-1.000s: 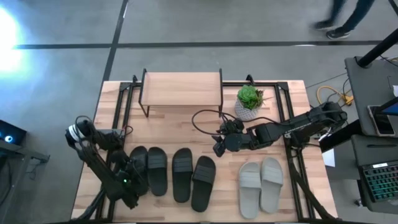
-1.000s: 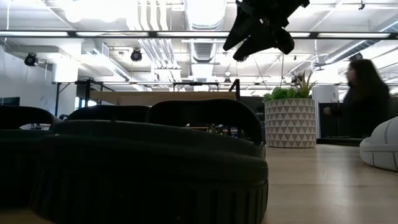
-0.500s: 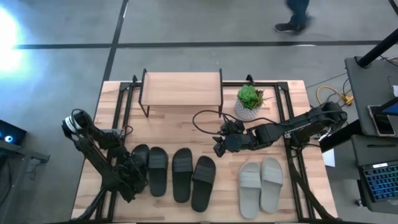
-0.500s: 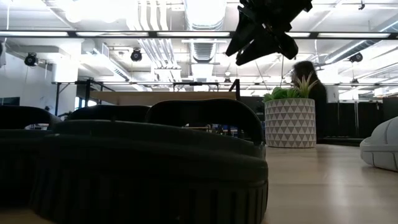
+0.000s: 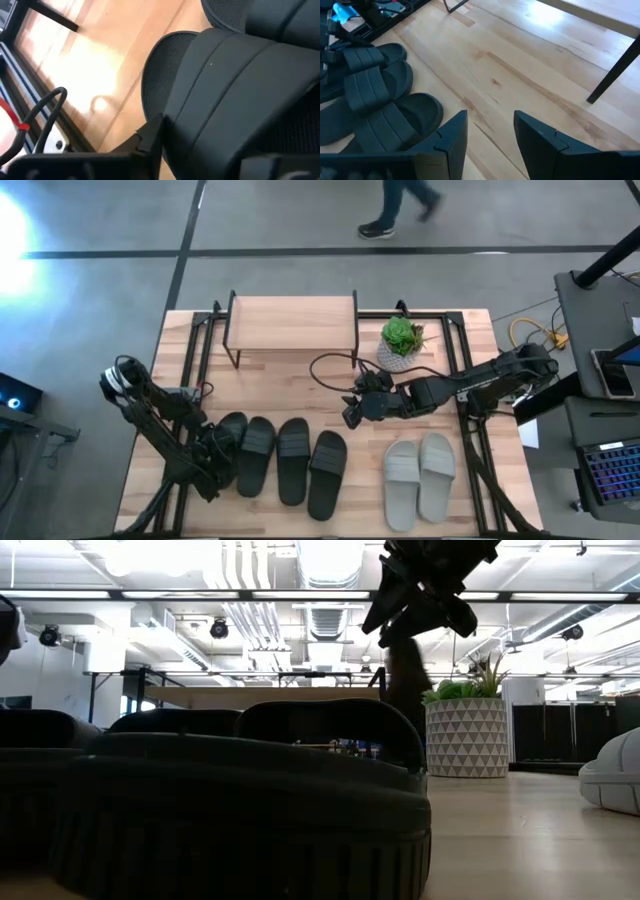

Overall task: Pick and place slides into the shelf
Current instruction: Put the black slide under the shelf

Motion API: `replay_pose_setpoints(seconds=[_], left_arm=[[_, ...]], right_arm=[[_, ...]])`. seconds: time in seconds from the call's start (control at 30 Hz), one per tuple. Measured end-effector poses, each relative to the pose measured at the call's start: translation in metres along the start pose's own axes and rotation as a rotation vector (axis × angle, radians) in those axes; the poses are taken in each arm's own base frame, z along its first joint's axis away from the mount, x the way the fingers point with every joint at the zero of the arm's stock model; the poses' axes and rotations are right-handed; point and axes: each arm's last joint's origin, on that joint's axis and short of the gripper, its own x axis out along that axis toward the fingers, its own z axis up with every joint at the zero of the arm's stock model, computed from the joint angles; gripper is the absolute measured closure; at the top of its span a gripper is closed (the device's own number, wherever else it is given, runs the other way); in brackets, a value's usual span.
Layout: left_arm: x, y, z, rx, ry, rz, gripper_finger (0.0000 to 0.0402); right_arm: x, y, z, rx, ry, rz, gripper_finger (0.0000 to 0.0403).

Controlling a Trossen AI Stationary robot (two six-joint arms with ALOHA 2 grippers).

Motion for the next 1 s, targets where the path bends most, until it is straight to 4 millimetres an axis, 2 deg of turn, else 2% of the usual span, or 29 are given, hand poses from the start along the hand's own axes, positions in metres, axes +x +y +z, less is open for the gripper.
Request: replay_pose_setpoints(seconds=[0.27,0.4,0.63,0.73,0.87,1.0], left_arm=[[0.003,0.004,0.001,0.004,0.006,0.022,0.0394],[-0.01,0.009,0.008,0.01,0.02,-0.014,0.0399],[-0.045,0.051,0.028,0.036,-0.005,0.047,0.0401],[-0.058,0.066,0.038,0.025,-0.059,-0.032,0.0401],[-0.062,0.079,0.05,-0.002,-0.093,-0.077,0.0401],[-0.056,0.083,0.061,0.001,-0.151,-0.032,0.0401]], right_arm=[[0.0,0.0,0.006,0.039,-0.012,0.0,0.025],[-0.002,0.001,0.013,0.042,-0.041,-0.008,0.025],[-0.004,0.001,0.027,0.019,-0.104,-0.037,0.0251],[-0.005,0.002,0.032,0.002,-0.134,-0.057,0.0254],[-0.007,0.003,0.037,0.012,-0.155,-0.061,0.0261],[-0.009,0.004,0.04,0.016,-0.163,-0.059,0.0268]])
